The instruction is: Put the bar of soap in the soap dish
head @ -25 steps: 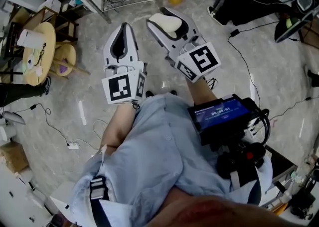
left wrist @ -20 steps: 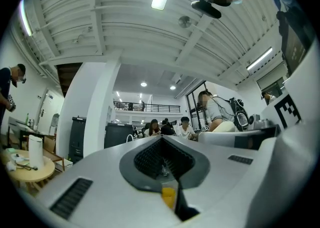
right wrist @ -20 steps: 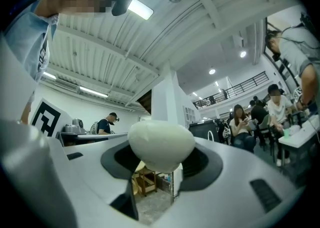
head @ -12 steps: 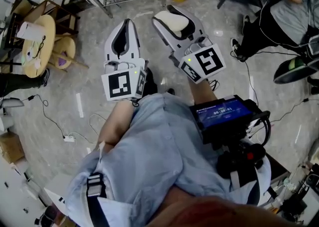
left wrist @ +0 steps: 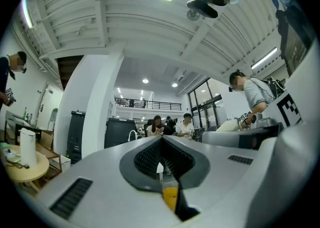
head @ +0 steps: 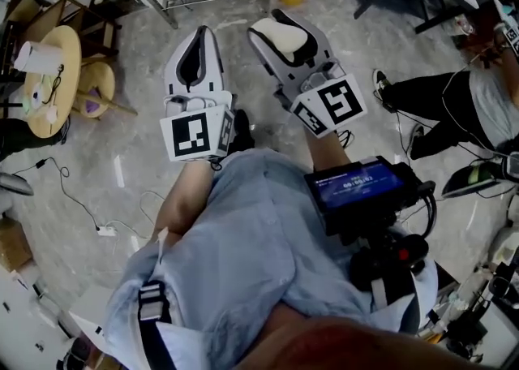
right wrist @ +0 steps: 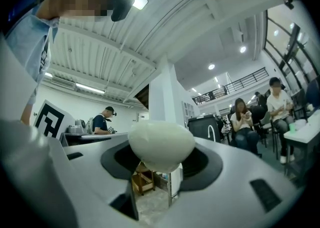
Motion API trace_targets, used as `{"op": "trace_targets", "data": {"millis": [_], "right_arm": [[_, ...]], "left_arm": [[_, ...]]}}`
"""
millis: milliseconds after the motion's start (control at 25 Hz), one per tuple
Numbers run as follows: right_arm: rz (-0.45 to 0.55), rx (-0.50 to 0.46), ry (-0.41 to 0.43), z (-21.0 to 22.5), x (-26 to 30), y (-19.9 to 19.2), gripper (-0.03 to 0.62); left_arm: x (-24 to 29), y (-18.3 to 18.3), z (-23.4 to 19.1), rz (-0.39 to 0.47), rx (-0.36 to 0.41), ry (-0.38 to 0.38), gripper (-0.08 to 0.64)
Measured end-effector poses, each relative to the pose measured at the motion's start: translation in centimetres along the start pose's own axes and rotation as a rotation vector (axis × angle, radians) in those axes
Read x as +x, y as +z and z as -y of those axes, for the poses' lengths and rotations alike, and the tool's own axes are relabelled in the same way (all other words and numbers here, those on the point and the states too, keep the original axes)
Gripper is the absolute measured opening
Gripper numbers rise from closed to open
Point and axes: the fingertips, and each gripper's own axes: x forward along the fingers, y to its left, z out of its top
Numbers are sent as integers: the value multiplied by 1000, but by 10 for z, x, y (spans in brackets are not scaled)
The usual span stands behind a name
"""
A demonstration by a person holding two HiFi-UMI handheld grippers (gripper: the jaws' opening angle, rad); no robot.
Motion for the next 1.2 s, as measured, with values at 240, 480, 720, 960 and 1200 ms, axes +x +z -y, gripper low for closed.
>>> {"op": "trace_targets", "data": {"millis": [240, 480, 720, 960, 1200], "right_arm": [[-14, 5, 0, 26, 88, -13, 215], [-5, 3, 3, 37, 143, -17, 215], [-17, -7, 2, 44, 178, -25, 215], [-23, 4, -29, 69, 190, -34, 213], [-30, 5, -26, 92, 213, -42, 213]], "left_arm": [[61, -9, -65, 2, -9, -1, 8], [90, -9, -105, 25, -14, -7, 8], [114, -23, -134, 10, -38, -7, 8], [138, -40, -136, -19, -39, -30, 8], [168, -52, -149, -27, -30, -21, 8]]}}
